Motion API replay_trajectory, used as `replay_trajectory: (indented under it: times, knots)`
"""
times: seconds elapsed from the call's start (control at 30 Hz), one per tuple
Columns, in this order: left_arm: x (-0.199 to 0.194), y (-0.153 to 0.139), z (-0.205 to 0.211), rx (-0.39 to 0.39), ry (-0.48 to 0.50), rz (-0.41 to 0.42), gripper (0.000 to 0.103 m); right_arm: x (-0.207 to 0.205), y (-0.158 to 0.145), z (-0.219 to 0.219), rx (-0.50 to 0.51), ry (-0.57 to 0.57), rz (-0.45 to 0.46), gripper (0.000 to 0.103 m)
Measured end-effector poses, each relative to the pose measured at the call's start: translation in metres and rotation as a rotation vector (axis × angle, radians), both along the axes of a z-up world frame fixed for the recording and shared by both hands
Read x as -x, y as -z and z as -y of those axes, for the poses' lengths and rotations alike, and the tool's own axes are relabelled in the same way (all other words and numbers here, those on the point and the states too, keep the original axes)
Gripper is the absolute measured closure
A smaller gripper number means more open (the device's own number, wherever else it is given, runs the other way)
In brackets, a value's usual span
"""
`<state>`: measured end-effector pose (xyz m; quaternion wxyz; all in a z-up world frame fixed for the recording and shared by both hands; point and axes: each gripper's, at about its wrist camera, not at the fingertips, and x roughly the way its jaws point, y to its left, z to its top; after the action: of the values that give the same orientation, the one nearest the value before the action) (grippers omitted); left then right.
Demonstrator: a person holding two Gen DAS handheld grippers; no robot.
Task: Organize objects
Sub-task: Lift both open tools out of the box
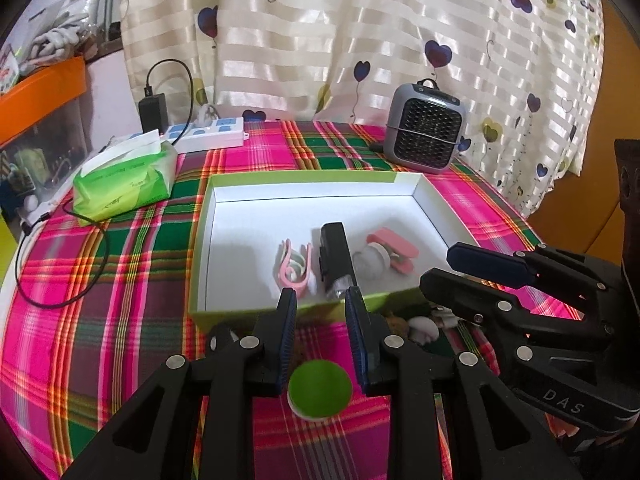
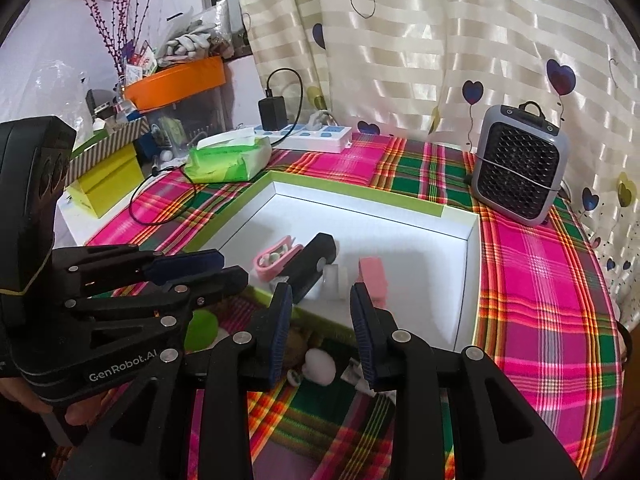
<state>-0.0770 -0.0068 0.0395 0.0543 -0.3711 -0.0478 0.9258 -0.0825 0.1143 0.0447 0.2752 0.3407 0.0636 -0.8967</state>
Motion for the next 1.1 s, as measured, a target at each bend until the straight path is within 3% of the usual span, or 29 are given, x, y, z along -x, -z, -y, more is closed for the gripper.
replay_trajectory:
  times: [0.8,1.1]
  knots:
    - [-0.026,0.010,0.000,-0.018,0.035,0.019,0.080,-0.015,0.008,-0.025,0.034,-0.029,0.003,0.071]
    - [-0.030,0.012,0.005,-0.021,0.036,0.016,0.073,-0.015,0.011,-0.032,0.024,-0.023,0.008,0.071]
